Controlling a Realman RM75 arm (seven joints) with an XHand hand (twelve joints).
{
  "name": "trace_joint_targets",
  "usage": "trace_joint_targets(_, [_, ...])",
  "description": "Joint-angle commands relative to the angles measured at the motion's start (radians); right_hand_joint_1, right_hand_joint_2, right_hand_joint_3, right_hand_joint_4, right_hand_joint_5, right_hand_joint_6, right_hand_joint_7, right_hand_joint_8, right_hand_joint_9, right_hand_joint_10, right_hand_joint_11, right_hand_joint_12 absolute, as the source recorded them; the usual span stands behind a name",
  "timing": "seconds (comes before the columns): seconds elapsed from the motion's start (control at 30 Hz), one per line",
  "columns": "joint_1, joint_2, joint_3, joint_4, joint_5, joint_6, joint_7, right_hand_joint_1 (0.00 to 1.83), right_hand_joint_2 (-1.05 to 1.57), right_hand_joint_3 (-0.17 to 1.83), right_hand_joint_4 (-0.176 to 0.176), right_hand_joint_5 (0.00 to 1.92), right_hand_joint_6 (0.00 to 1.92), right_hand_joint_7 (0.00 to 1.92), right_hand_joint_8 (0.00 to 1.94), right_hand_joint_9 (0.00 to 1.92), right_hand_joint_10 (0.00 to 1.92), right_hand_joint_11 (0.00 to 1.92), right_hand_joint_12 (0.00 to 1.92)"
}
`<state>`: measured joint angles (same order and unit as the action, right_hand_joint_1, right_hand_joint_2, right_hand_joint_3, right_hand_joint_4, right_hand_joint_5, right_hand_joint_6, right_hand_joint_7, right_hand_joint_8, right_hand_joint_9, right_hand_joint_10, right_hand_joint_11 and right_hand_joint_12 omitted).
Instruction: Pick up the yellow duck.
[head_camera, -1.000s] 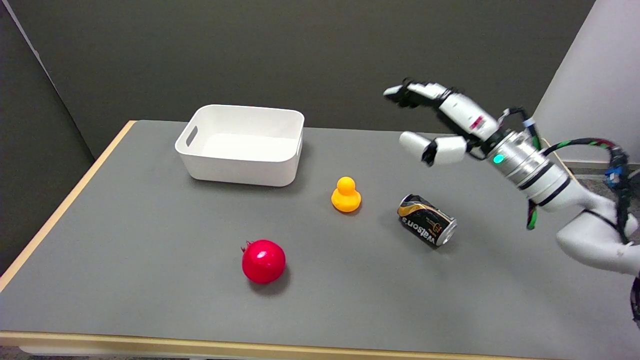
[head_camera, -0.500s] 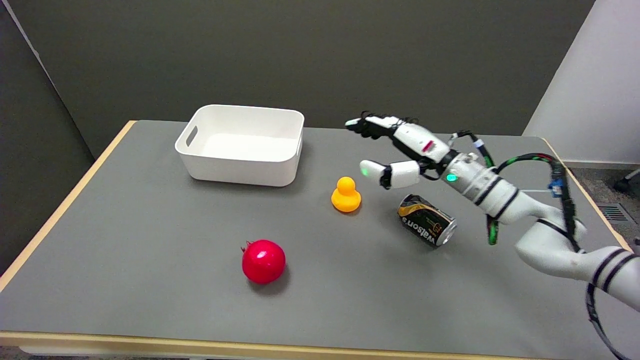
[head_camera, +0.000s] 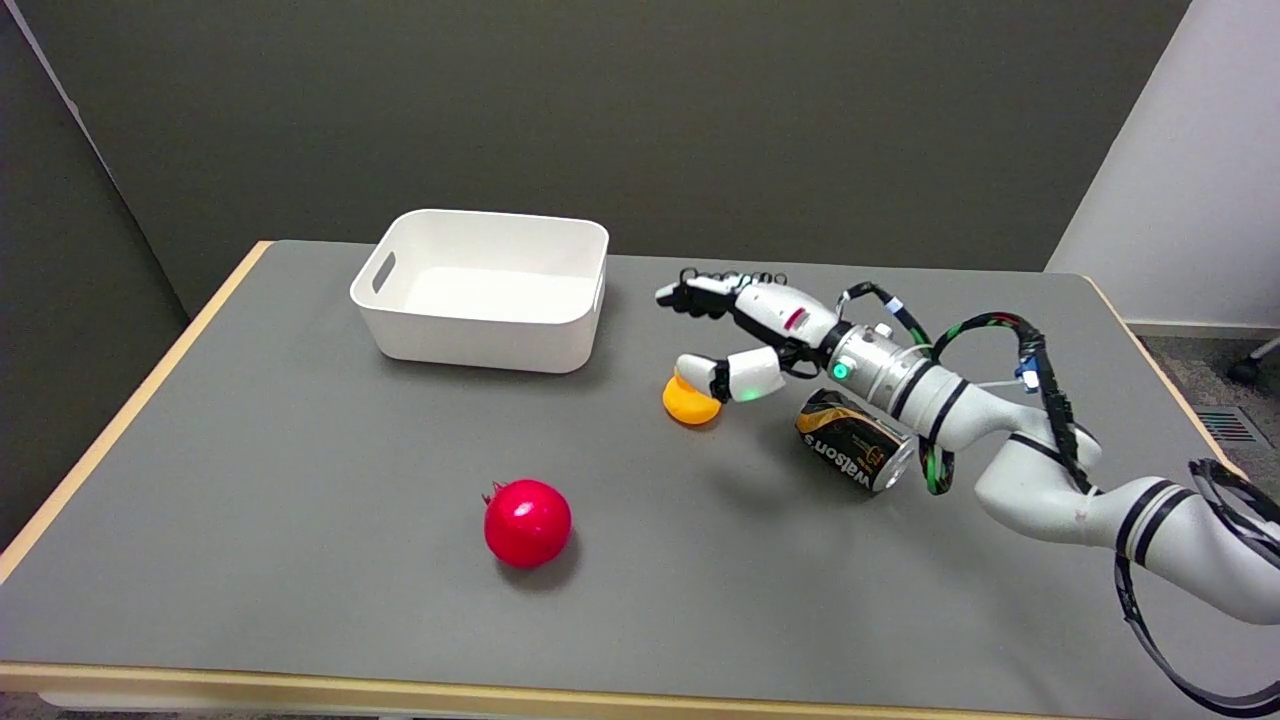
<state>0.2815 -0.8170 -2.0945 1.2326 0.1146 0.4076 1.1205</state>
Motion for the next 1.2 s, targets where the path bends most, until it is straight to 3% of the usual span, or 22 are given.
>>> trace_joint_targets(0.03, [-0.006,-0.004,-0.075,-0.050,-0.024,-0.124,0.003,0.39,0.67,0.91,0.037,0.23,0.45,0.36,0.39,0.26,0.74,0.13,1.23])
trace_joint_targets(0.7, [0.062,-0.013,-0.098,-0.044,-0.024,-0.127,0.003,0.39,0.66,0.97,0.040,0.25,0.52,0.41,0.49,0.28,0.75,0.14,1.20])
trace_joint_targets(0.83, [0.086,-0.012,-0.128,-0.055,-0.024,-0.125,0.003,0.46,0.68,0.96,0.043,0.28,0.57,0.47,0.55,0.31,0.77,0.14,1.20])
trace_joint_targets(0.93, [0.091,-0.012,-0.136,-0.061,-0.024,-0.123,0.003,0.61,0.76,0.85,0.059,0.36,0.71,0.54,0.61,0.33,0.82,0.15,1.25])
trace_joint_targets(1.2, [0.091,-0.012,-0.142,-0.076,-0.024,-0.106,0.003,0.66,0.76,0.95,0.070,0.38,0.81,0.61,0.73,0.40,0.85,0.19,1.25])
